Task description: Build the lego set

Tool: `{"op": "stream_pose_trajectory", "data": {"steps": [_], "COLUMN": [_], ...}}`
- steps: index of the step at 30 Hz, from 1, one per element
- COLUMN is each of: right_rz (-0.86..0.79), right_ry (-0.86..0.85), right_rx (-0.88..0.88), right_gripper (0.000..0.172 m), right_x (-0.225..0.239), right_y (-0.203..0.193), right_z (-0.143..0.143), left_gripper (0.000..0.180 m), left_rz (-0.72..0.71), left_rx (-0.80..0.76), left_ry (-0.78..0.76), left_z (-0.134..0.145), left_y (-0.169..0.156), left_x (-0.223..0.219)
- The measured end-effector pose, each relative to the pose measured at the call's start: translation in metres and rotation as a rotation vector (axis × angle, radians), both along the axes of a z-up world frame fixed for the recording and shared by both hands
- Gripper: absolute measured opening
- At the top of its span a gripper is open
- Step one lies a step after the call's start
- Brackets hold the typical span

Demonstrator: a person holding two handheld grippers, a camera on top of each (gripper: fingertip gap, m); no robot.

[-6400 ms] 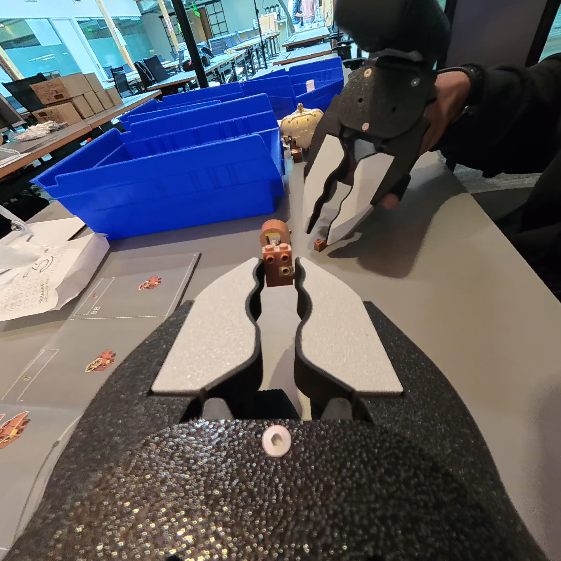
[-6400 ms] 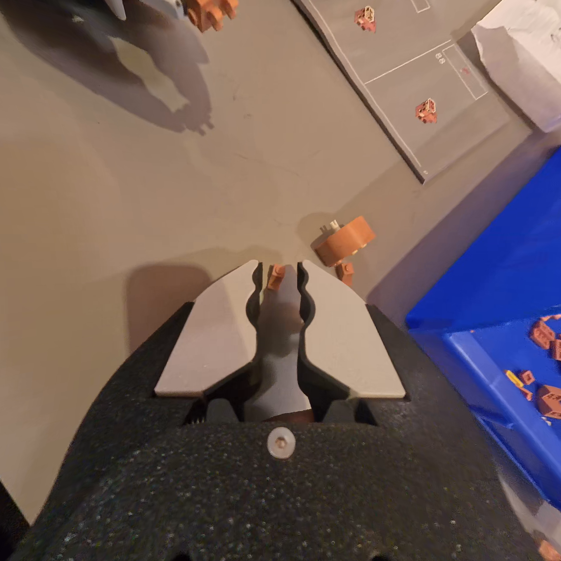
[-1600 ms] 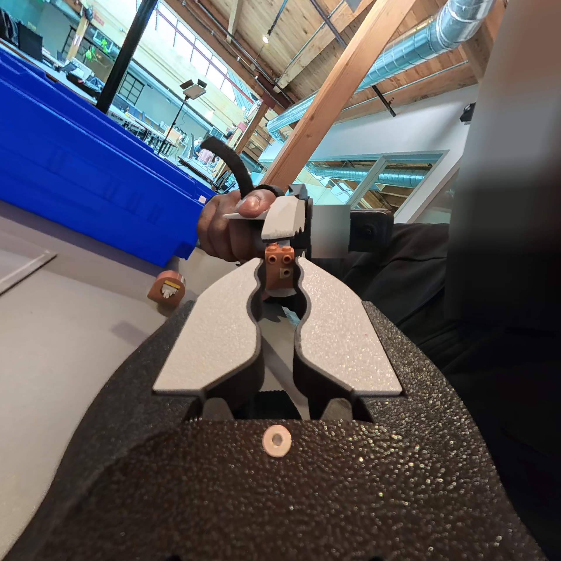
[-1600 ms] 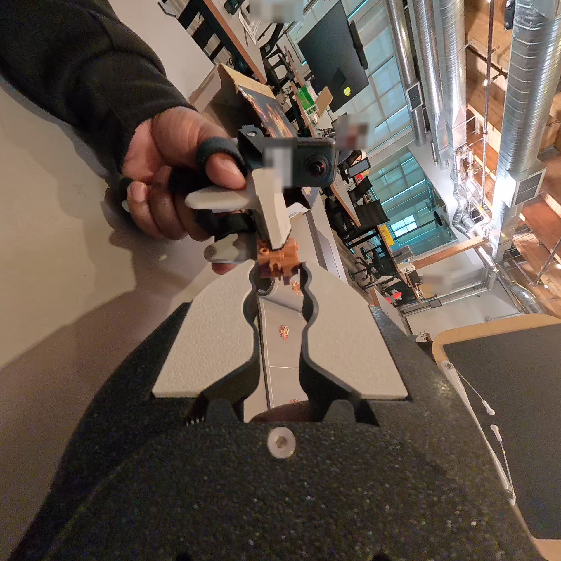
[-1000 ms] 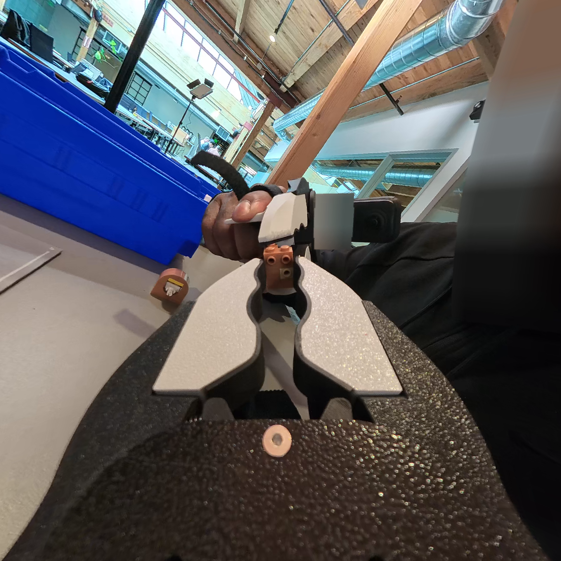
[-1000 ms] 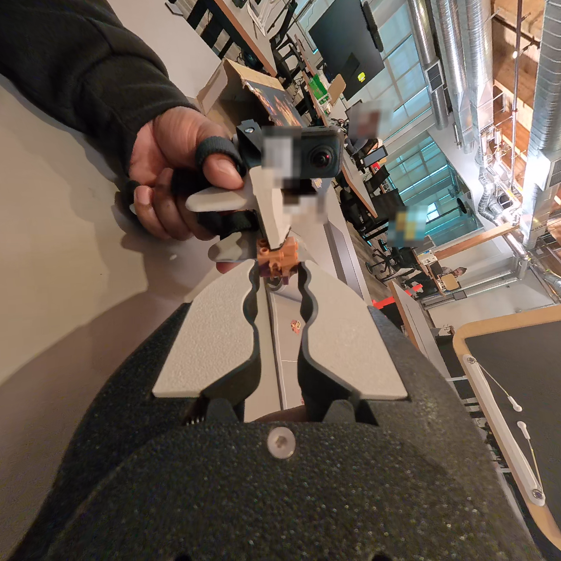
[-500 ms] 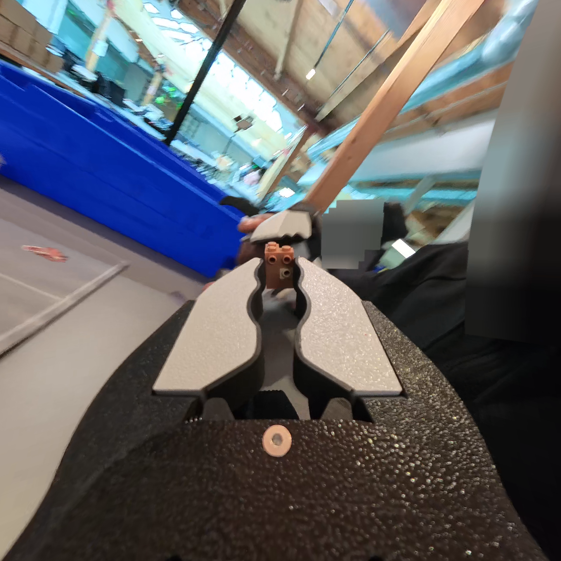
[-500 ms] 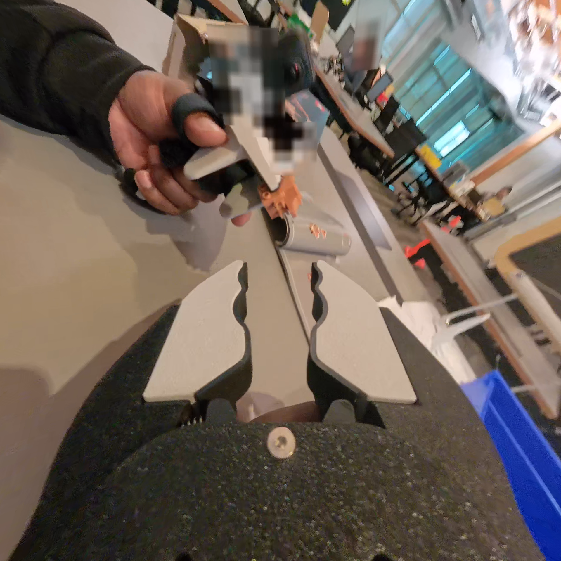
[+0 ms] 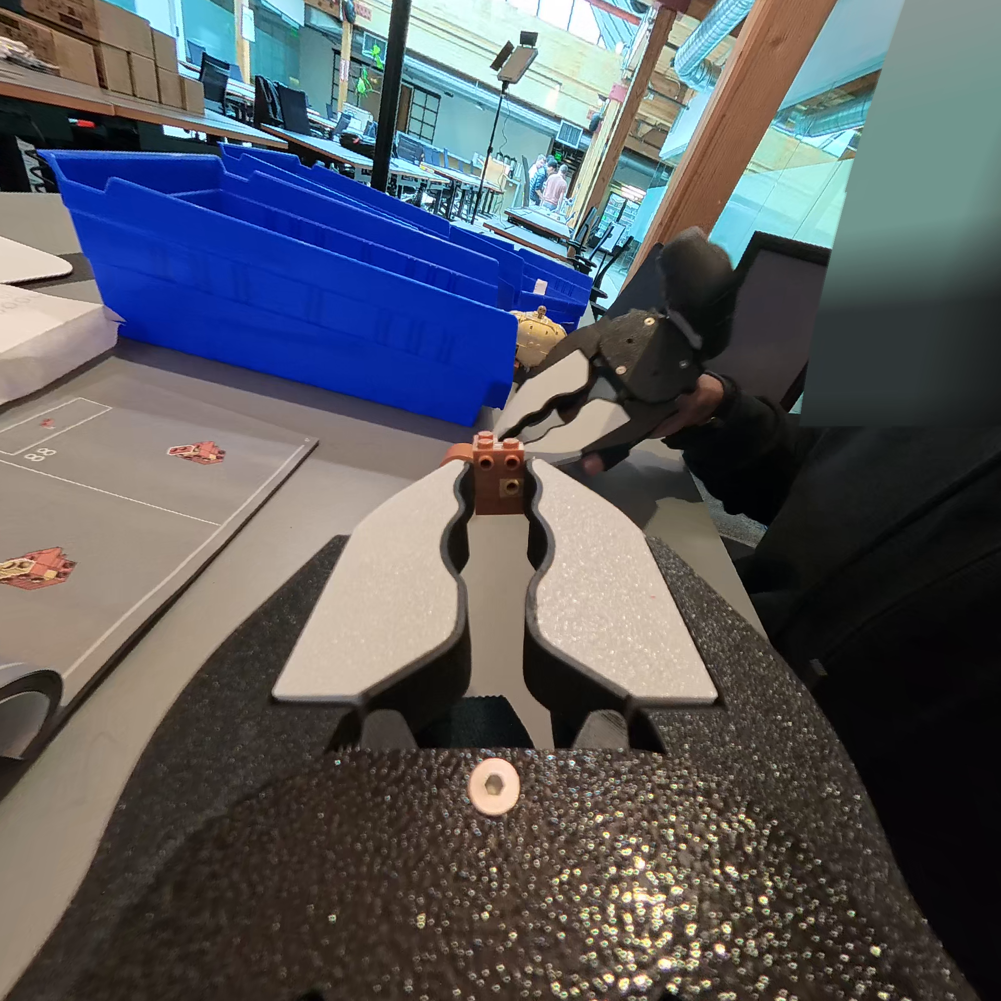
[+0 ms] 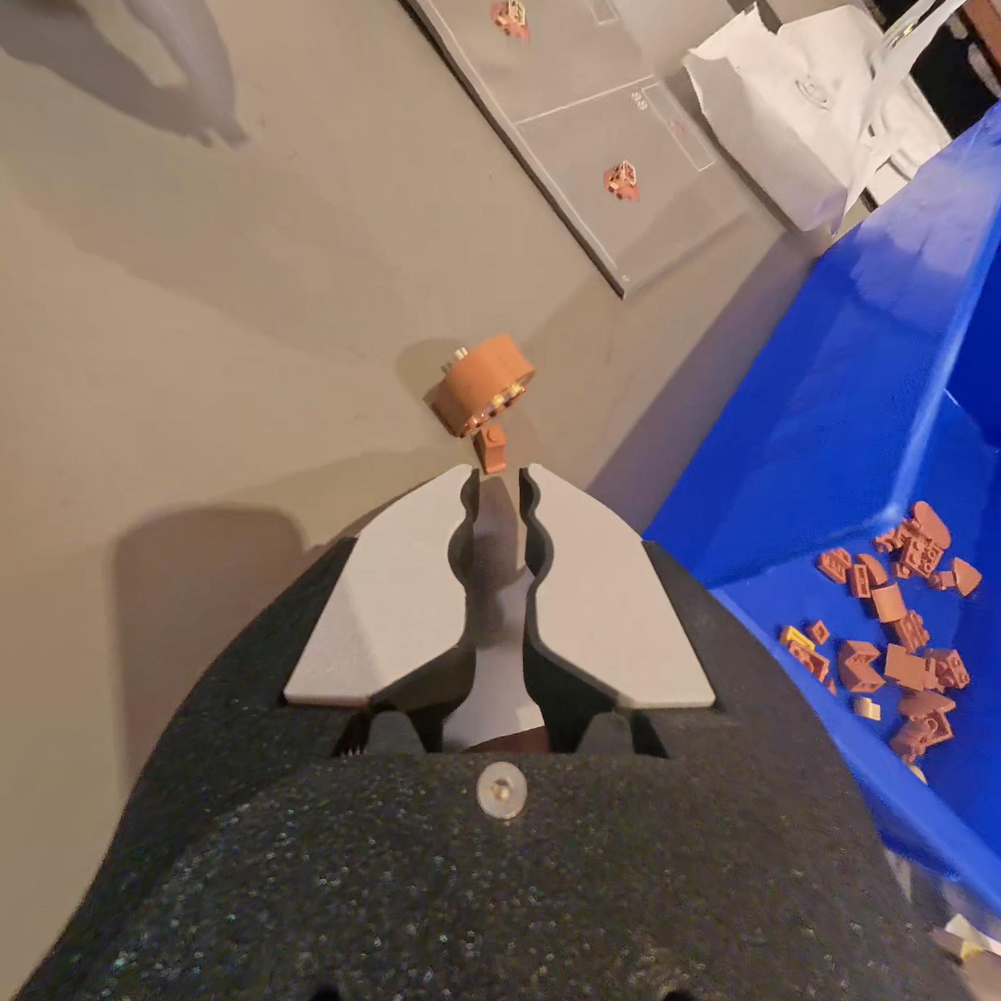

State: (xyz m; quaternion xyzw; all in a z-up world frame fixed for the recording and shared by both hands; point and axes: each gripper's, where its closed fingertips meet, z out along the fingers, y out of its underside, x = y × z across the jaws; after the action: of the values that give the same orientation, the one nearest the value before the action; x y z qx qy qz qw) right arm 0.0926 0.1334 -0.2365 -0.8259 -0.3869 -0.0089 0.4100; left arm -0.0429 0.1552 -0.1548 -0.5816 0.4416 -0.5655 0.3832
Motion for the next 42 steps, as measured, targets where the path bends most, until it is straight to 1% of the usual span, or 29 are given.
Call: {"op": "stream_pose_trajectory", "data": {"steps": [5,8,10,15,17,19,23,25,27,29,31,32,34,36,38,42], "right_rz": [0.02,0.034,0.039,0.028,0.024,0.058,0.237,0.321,0.39,0.404,0.395,0.405,0.426,0.439,0.442,0.462], "right_ry": [-0.001,0.018,0.016,0.042,0.074,0.126,0.275,0.32,0.336,0.299,0.275,0.269,0.243,0.199,0.148,0.127], "right_rx": [-0.037,-0.065,-0.078,-0.096,-0.076,-0.034,0.07,0.1,0.11,0.132,0.131,0.108,0.04,-0.032,-0.077,-0.165], "right_gripper": [0.012,0.005,0.0,0.0,0.0,0.0,0.0,0.0,0.0,0.0,0.0,0.0,0.0,0.0,0.003,0.01], "right_x": [-0.005,-0.009,-0.008,0.003,0.005,-0.004,-0.058,-0.084,-0.105,-0.111,-0.105,-0.102,-0.094,-0.088,-0.084,-0.086], "right_y": [0.011,0.013,0.011,0.0,-0.004,-0.007,-0.009,-0.008,-0.007,0.0,0.004,0.001,-0.011,-0.026,-0.034,-0.04], "right_z": [-0.009,-0.011,-0.012,-0.006,0.006,0.026,0.078,0.098,0.112,0.117,0.116,0.111,0.091,0.064,0.04,0.013], "left_gripper": [0.016,0.016,0.016,0.016,0.016,0.016,0.016,0.016,0.016,0.016,0.016,0.016,0.016,0.016,0.016,0.016], "left_rz": [-0.026,-0.043,-0.056,-0.074,-0.085,-0.094,-0.126,-0.138,-0.146,-0.134,-0.116,-0.108,-0.092,-0.09,-0.097,-0.104], "left_rx": [0.011,0.022,0.027,0.006,-0.016,-0.03,-0.061,-0.066,-0.057,-0.049,-0.053,-0.054,-0.046,-0.048,-0.058,-0.058], "left_ry": [0.001,0.005,0.007,-0.02,-0.041,-0.056,-0.102,-0.129,-0.156,-0.181,-0.207,-0.214,-0.209,-0.208,-0.203,-0.197], "left_z": [0.0,-0.001,-0.001,0.002,0.004,0.006,0.011,0.014,0.017,0.02,0.022,0.023,0.023,0.022,0.022,0.021], "left_y": [-0.004,-0.008,-0.01,-0.011,-0.012,-0.013,-0.017,-0.019,-0.021,-0.019,-0.016,-0.015,-0.013,-0.012,-0.012,-0.013], "left_x": [0.0,0.001,0.001,0.0,-0.001,-0.001,0.0,0.001,0.0,-0.003,-0.006,-0.007,-0.007,-0.007,-0.007,-0.006]}}
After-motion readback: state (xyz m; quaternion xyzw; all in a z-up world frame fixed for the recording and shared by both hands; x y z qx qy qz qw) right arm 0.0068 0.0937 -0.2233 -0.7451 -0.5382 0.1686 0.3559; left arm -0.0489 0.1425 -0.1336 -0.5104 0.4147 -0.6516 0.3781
